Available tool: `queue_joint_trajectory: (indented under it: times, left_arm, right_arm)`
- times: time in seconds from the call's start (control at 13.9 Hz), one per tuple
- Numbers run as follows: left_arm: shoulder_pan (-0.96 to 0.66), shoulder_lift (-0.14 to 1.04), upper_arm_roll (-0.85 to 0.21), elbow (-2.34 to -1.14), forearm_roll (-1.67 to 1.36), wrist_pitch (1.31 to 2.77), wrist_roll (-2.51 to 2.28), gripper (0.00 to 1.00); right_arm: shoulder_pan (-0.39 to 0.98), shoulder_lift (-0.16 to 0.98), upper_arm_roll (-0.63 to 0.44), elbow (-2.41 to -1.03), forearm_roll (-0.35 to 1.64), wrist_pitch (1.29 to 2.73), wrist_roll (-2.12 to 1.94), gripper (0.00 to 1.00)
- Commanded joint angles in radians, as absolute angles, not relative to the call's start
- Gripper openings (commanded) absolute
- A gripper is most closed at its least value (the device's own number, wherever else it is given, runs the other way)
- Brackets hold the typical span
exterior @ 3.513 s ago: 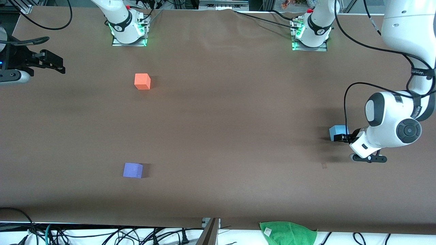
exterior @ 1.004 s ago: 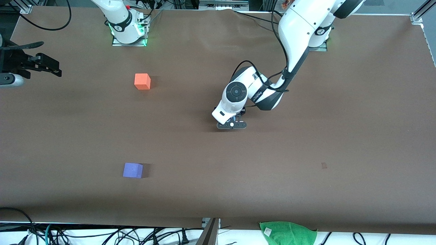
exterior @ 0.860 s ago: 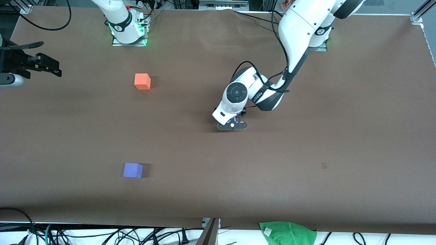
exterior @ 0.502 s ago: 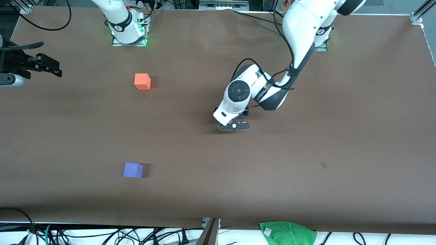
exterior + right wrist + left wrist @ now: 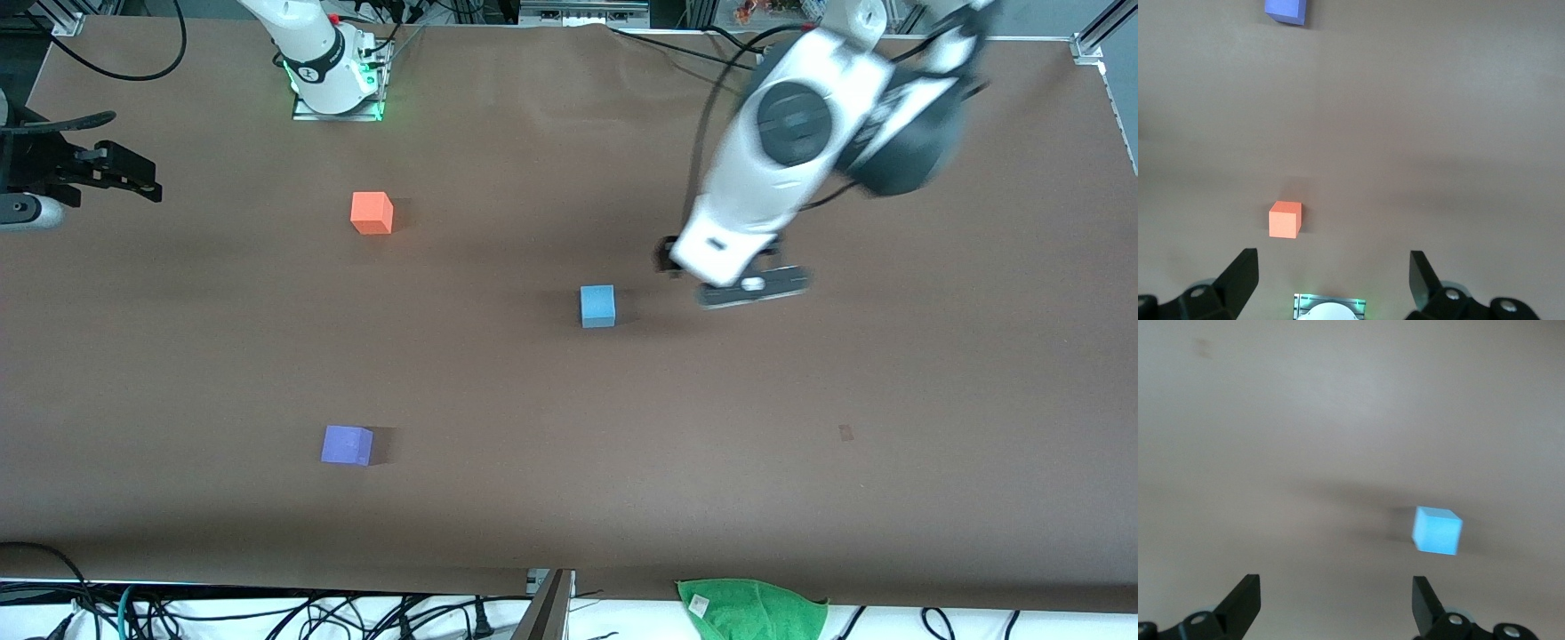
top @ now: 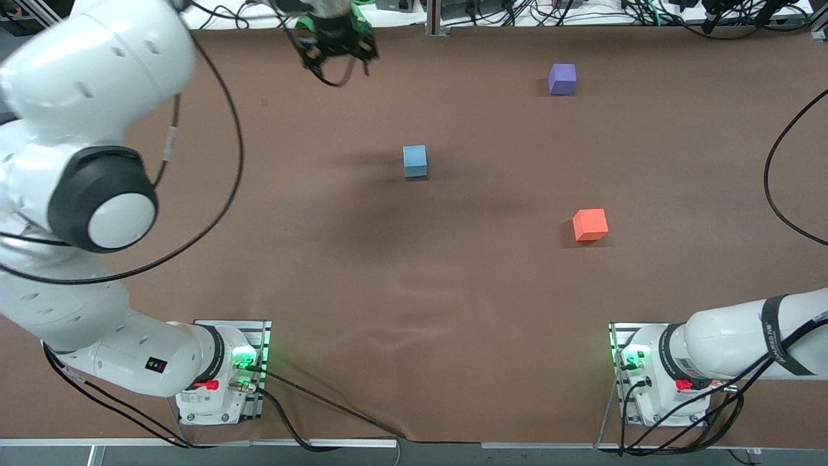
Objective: Place blue block between orange and purple blocks
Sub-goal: 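Return the left gripper to rest while the right gripper reaches the cube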
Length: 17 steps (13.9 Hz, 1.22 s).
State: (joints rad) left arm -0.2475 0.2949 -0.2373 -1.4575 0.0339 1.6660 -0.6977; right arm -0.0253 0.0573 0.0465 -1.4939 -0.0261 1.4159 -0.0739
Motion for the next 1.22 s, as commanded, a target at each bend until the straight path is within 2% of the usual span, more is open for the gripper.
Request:
queue_joint_trajectory:
  times: [0.0,0.22,0.5,0.57,0.65,0.72,0.86,0.93,1.08,1.15]
  left_arm:
    - [-0.077,0.206,-0.248,-1.494,0.031,1.606,-0.49,1.0]
    - [0.087,0.147,-0.247,-1.479,0.032,1.475,-0.23,1.0]
    - [0.167,0.14,-0.227,-1.473,0.035,1.483,-0.042,1.0]
    - [0.172,0.132,-0.219,-1.5,0.044,1.552,-0.02,1.0]
    - [0.163,0.102,-0.166,-1.562,0.031,1.615,0.003,1.0]
    - [0.112,0.041,-0.109,-1.63,0.031,1.671,0.009,1.0]
    - [0.089,-0.068,-0.092,-1.77,0.031,1.758,-0.003,1.0]
    - [0.078,-0.081,-0.091,-1.779,0.029,1.746,0.001,1.0]
    - [0.046,-0.068,-0.081,-1.729,0.032,1.567,-0.001,1.0]
    - [0.048,-0.046,-0.086,-1.701,0.032,1.549,-0.006,1.0]
  right_arm:
    - [-0.038,0.048,0.052,-1.505,-0.012,1.425,-0.083,1.0]
    - [-0.038,0.054,0.052,-1.505,-0.006,1.425,-0.08,1.0]
    - [-0.009,0.074,0.075,-1.508,-0.005,1.446,-0.083,1.0]
    - [0.004,0.104,0.078,-1.505,-0.002,1.448,-0.081,1.0]
    - [0.017,0.113,0.081,-1.505,0.0,1.451,-0.08,1.0]
    - [0.032,0.115,0.081,-1.508,0.021,1.469,-0.081,1.0]
    - [0.073,0.161,0.081,-1.508,0.031,1.479,-0.083,1.0]
    - [0.075,0.175,0.081,-1.508,0.031,1.479,-0.083,1.0]
    - [0.106,0.193,0.081,-1.509,0.032,1.48,-0.081,1.0]
    - [0.13,0.205,0.081,-1.508,0.034,1.499,-0.08,1.0]
